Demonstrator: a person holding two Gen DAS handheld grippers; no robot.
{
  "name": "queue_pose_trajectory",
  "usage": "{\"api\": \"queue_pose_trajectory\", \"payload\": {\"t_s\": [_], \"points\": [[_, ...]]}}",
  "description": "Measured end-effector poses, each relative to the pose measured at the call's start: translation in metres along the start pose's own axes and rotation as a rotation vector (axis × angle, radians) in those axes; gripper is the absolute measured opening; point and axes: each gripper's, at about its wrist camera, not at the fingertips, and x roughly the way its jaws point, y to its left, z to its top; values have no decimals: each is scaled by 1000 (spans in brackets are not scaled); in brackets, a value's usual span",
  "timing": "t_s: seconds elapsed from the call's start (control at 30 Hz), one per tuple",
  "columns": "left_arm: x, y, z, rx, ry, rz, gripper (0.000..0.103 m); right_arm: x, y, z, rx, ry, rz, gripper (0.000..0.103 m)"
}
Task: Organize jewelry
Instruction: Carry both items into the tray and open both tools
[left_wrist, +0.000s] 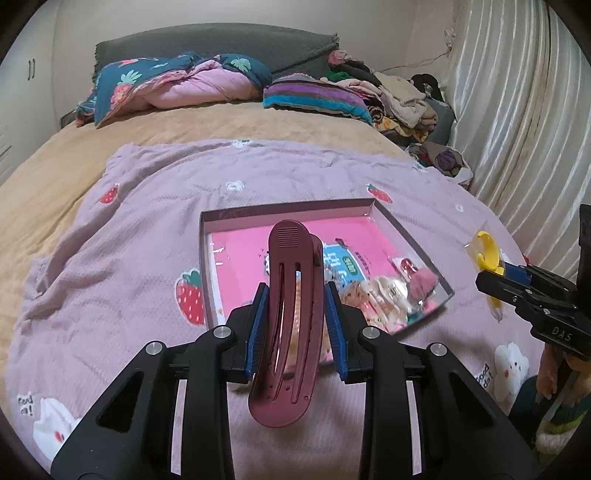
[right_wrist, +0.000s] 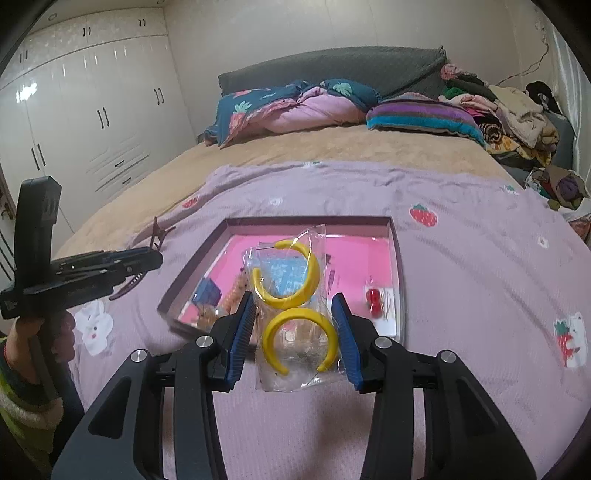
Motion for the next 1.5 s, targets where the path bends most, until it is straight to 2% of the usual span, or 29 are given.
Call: {"api": "queue_pose_trajectory", "payload": {"t_s": [0.27,0.57,1.13,1.37,1.5], "points": [[17,-6,6,-1,8,3,22,15,-3,15,-1,-2,-16,41],[43,2,0,-11,49,11,22,38,-2,16,-8,26,-20,41],[81,18,-14,-37,137,21,22,101,12,4,-51,141,-12,41],[83,20,-16,-37,140,22,22,128,23,1,-95,189,-17,41],[84,20,-16,-32,142,22,22,137,28,-3,-119,208,-23,45]]}}
